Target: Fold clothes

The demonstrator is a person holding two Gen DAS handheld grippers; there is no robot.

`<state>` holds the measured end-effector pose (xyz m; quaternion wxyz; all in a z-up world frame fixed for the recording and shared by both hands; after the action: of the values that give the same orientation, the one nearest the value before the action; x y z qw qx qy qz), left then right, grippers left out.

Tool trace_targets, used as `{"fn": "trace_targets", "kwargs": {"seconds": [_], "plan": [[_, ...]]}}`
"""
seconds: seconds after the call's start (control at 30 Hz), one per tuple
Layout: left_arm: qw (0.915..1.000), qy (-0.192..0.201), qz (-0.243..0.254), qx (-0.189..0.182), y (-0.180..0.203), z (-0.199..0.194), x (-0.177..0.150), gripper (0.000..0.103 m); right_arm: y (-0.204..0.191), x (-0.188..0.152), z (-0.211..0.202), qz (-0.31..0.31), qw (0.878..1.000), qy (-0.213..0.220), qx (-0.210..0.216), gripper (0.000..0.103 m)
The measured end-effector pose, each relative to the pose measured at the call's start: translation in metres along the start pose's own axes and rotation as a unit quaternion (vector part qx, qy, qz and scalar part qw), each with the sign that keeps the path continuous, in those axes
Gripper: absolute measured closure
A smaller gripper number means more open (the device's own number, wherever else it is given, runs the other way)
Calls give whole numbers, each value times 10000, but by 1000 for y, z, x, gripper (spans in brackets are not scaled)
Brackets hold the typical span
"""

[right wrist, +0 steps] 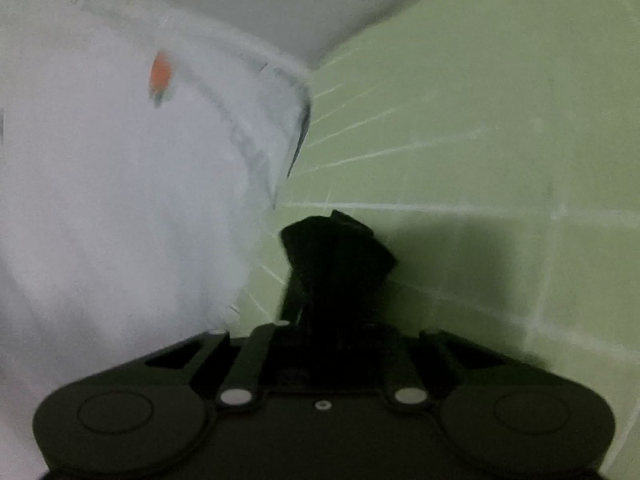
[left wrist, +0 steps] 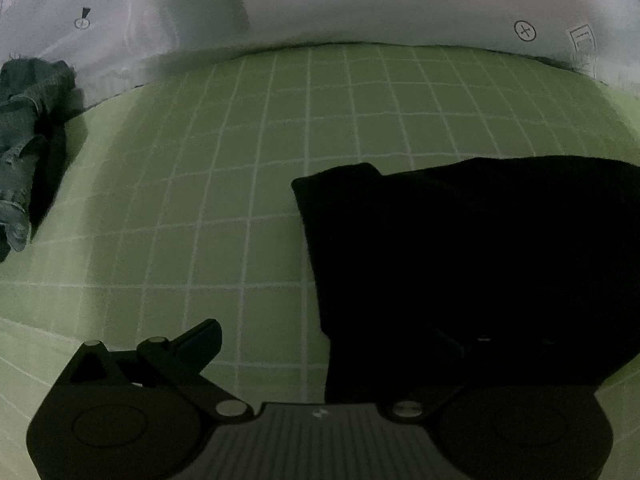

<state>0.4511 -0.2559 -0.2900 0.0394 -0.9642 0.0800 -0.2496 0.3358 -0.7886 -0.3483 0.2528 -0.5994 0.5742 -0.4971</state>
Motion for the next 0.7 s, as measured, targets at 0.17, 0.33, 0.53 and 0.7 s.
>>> {"fn": "trace_targets", "kwargs": {"seconds": [0.17, 0.33, 0.53, 0.7], "plan": [[9993, -47, -293, -219, -8, 3, -3, 0, 29, -20, -19, 2286, 9700, 204, 798, 93], [9968, -99, -648, -458, -16, 5, -8, 0, 9, -58, -41, 2716, 9551, -76, 1179, 93], [9939, -64, -955, -543, -24, -3, -17, 0, -26, -126, -62, 2857, 9457, -848, 1299, 93], [9929, 12, -989, -662, -33, -14, -27, 0, -59, -184, -71, 2530, 9446, -1684, 1238, 93]]}}
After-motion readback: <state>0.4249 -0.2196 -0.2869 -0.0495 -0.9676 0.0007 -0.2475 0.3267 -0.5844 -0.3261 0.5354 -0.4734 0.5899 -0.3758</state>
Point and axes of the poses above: each gripper's, at about its wrist camera, not at the fingertips, and z roughly the way its jaws point, y to its right, x to its top, the point moved 3 cm from there along z, roughly the way its jaws point, and after that the axes turned 5 degrees about y, right-handed, at the moved point
